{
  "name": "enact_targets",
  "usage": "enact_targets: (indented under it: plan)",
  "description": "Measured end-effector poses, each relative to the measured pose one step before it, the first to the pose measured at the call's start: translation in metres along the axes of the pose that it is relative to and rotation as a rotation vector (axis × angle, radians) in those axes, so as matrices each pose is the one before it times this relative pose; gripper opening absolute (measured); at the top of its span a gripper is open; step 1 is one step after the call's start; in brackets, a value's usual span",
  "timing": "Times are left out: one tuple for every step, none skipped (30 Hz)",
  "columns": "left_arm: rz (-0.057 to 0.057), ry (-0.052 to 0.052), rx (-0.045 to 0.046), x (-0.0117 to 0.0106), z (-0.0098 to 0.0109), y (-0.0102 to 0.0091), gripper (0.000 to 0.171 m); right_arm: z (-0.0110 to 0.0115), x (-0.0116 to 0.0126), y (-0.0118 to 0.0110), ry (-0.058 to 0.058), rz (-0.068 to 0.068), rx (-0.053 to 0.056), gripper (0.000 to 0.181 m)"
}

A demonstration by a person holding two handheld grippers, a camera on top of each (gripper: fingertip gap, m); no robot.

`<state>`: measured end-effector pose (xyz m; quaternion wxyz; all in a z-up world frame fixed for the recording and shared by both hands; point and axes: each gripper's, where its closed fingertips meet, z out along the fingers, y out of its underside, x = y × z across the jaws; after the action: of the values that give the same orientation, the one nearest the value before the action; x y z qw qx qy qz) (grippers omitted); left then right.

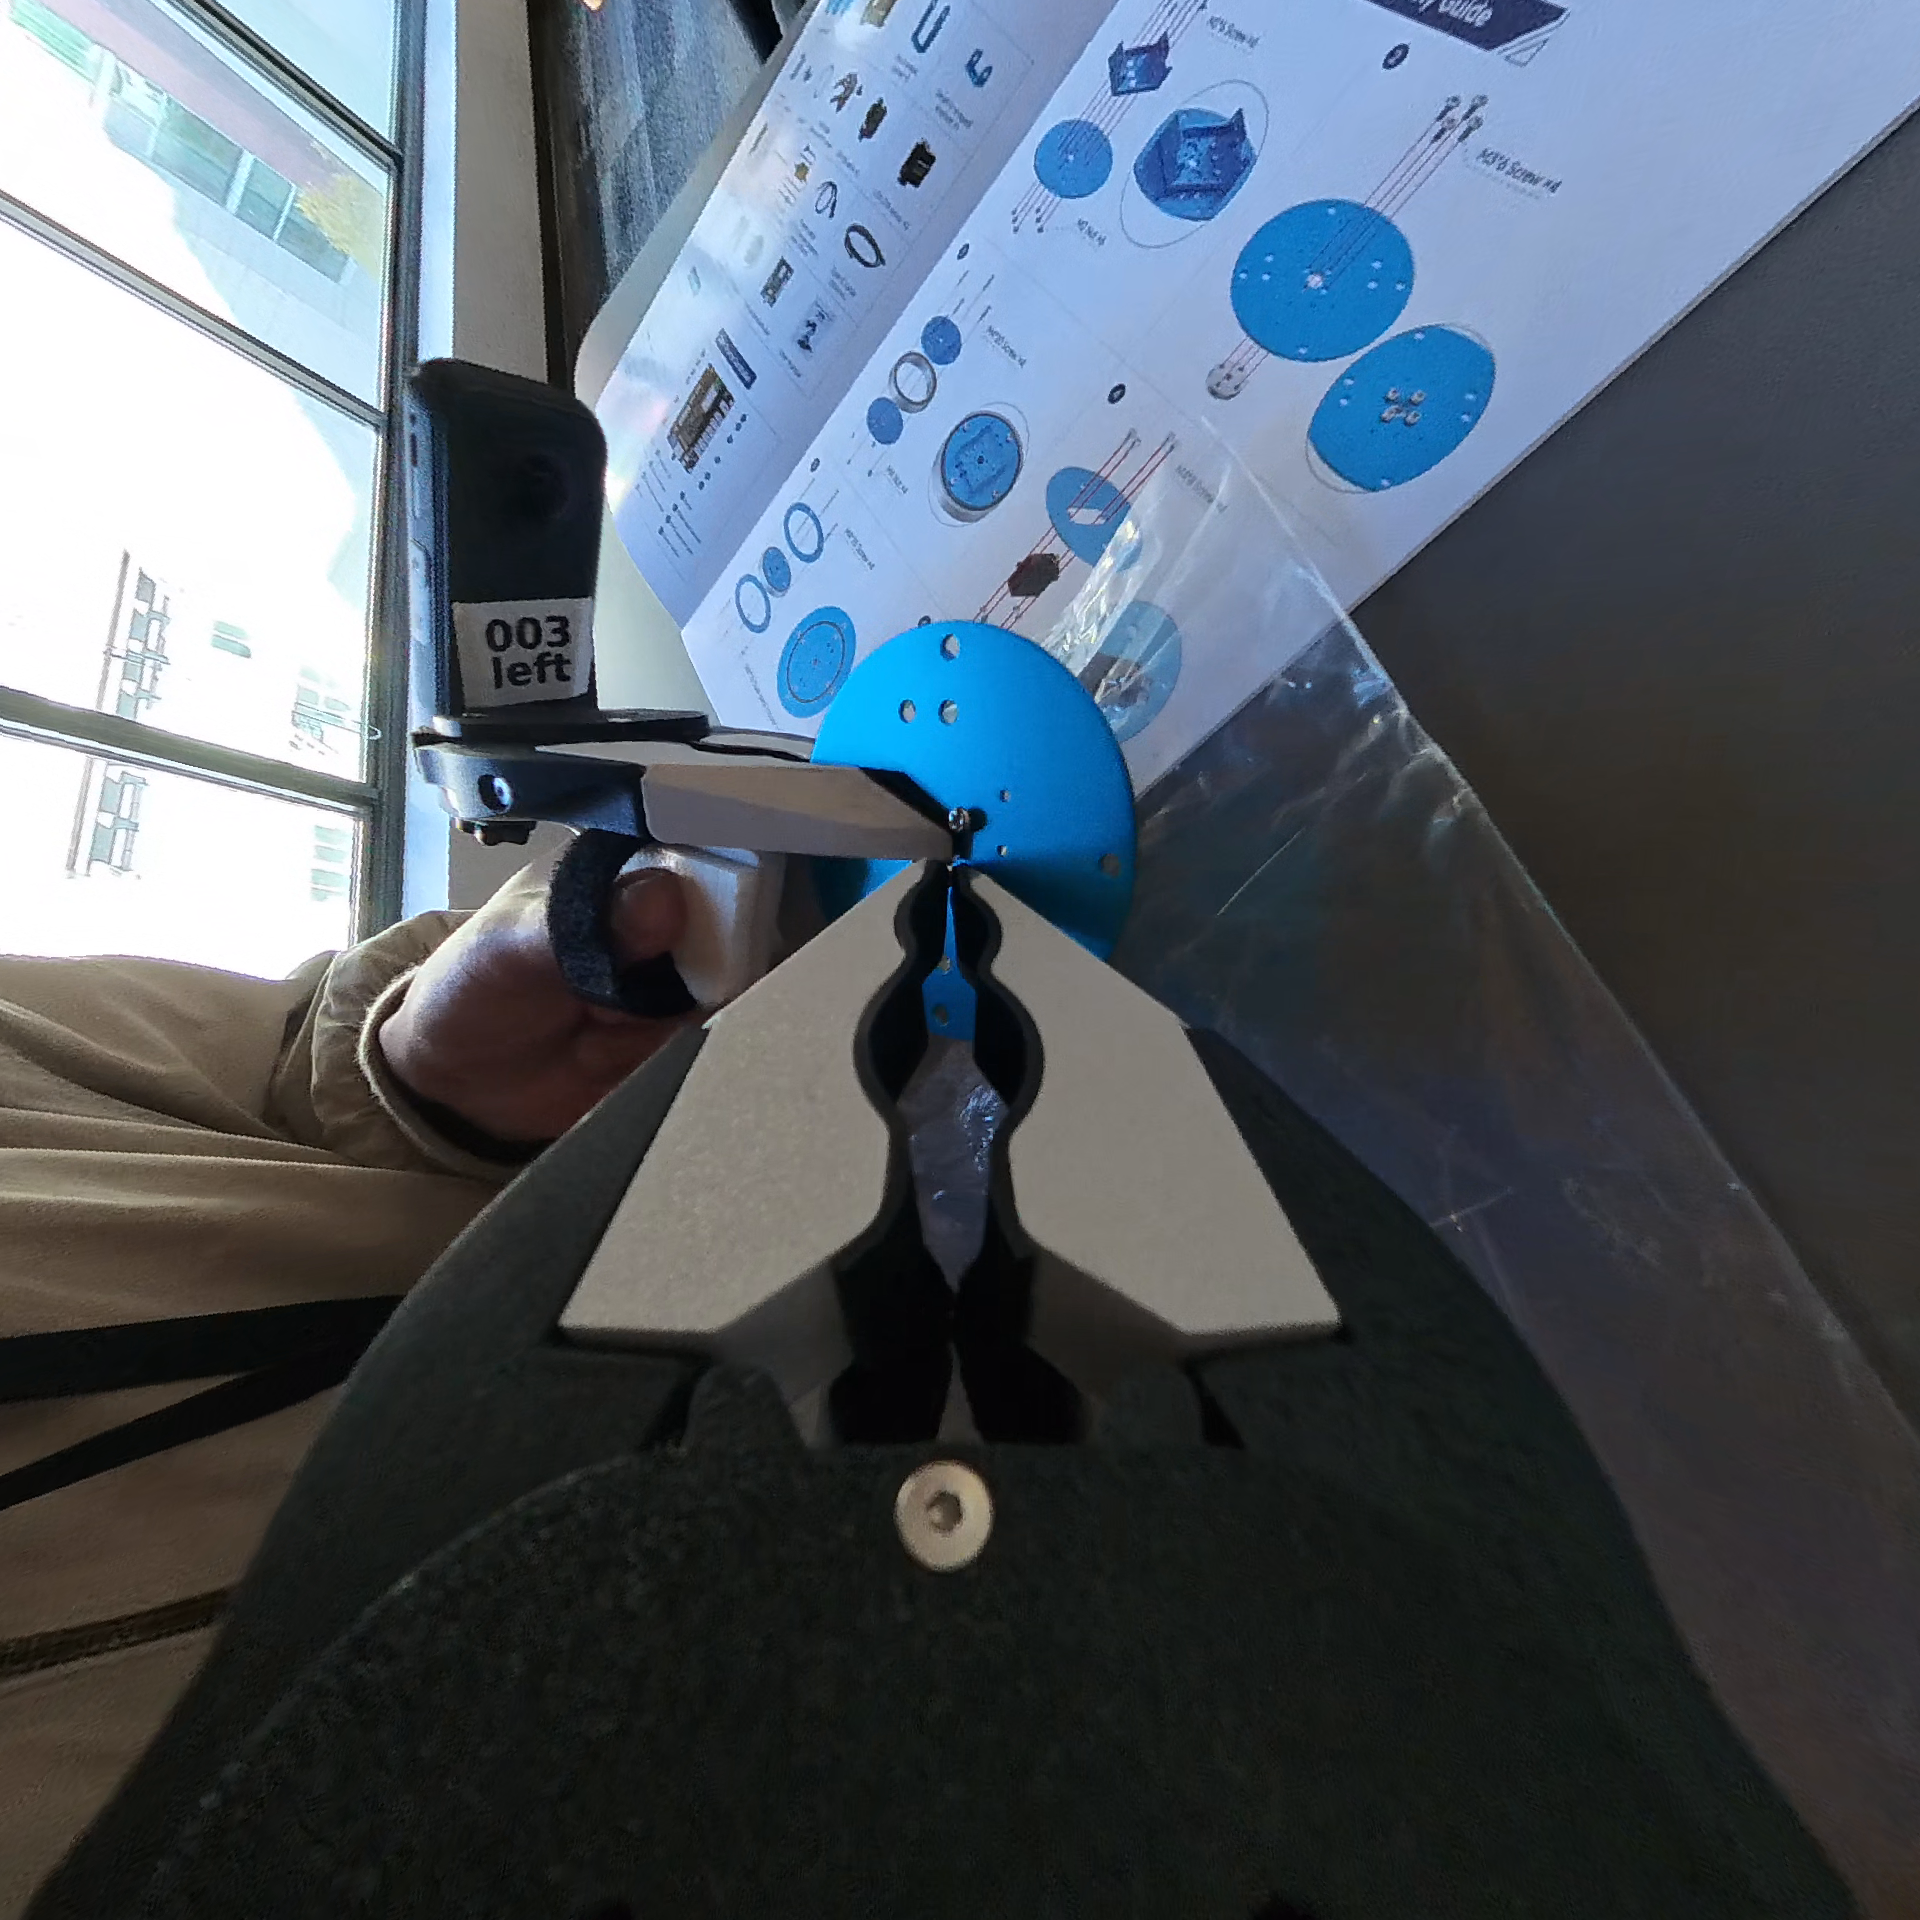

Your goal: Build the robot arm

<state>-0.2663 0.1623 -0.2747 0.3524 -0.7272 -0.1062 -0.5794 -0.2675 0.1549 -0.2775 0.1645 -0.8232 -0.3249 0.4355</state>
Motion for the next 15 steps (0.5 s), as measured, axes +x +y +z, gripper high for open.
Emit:
enact_targets:
  plan:
    - [-0.0047, 0.0055, -0.00016, 0.00050, -0.00008, -0.00010, 0.005, -0.00024, -0.00045, -0.00046, -0.0048, 0.0036, 0.0026, 0.000]
    - [-0.0048, 0.0052, -0.00181, 0.00032, -0.00020, 0.00004, 0.005, -0.00029, -0.00025, -0.00003, -0.0050, 0.0021, 0.0003, 0.000]
    - [-0.0048, 0.0059, -0.00052, 0.00050, -0.00003, 0.00004, 0.005, -0.00034, -0.00041, -0.00021, -0.0084, 0.0068, 0.0009, 0.000]
    - [-0.0025, 0.0044, -0.00081, 0.00040, -0.00007, -0.00003, 0.005, -0.00049, -0.00038, -0.00029, -0.0085, 0.0053, 0.0021, 0.000]
    - [-0.0018, 0.0036, 0.00112, 0.00036, -0.00014, -0.00025, 0.005, -0.00019, -0.00037, -0.00034, -0.0059, 0.0000, 0.0026, 0.000]
    - [-0.0007, -0.0003, 0.00133, 0.00001, -0.00019, -0.00015, 0.005, 0.00004, -0.00030, -0.00041, 0.0008, -0.0082, 0.0033, 0.000]
    - [0.0026, -0.0052, -0.00130, -0.00059, 0.00011, 0.00011, 0.005, 0.00038, 0.00057, 0.00041, 0.0134, -0.0185, -0.0028, 0.000]
    - [0.0038, -0.0038, 0.00141, -0.00031, 0.00010, -0.00009, 0.005, 0.00035, 0.00031, 0.00019, 0.0160, -0.0198, -0.0024, 0.000]
    - [0.0029, -0.0039, 0.00027, -0.00030, 0.00008, 0.00000, 0.005, 0.00009, 0.00029, -0.00013, 0.0153, -0.0182, -0.0011, 0.000]
    - [0.0026, -0.0069, -0.00111, -0.00076, 0.00021, 0.00027, 0.005, 0.00014, 0.00094, 0.00050, 0.0184, -0.0175, -0.0062, 0.000]
    - [0.0037, -0.0050, 0.00209, -0.00039, 0.00013, -0.00023, 0.005, -0.00009, 0.00097, -0.00003, 0.0203, -0.0182, -0.0030, 0.000]
    - [0.0050, -0.0027, 0.00108, -0.00001, 0.00007, 0.00000, 0.005, -0.00049, 0.00141, -0.00108, 0.0221, -0.0168, 0.0051, 0.000]
    - [0.0040, -0.0017, -0.00188, 0.00007, 0.00027, 0.00028, 0.005, -0.00063, 0.00110, -0.00028, 0.0167, -0.0130, 0.0005, 0.000]
    - [0.0005, -0.0022, -0.00059, -0.00023, 0.00012, 0.00032, 0.005, -0.00009, 0.00009, 0.00075, 0.0074, -0.0037, -0.0074, 0.000]
    - [-0.0009, -0.0016, 0.00138, -0.00029, 0.00003, -0.00021, 0.005, 0.00018, 0.00001, 0.00057, 0.0050, -0.0052, -0.0038, 0.000]
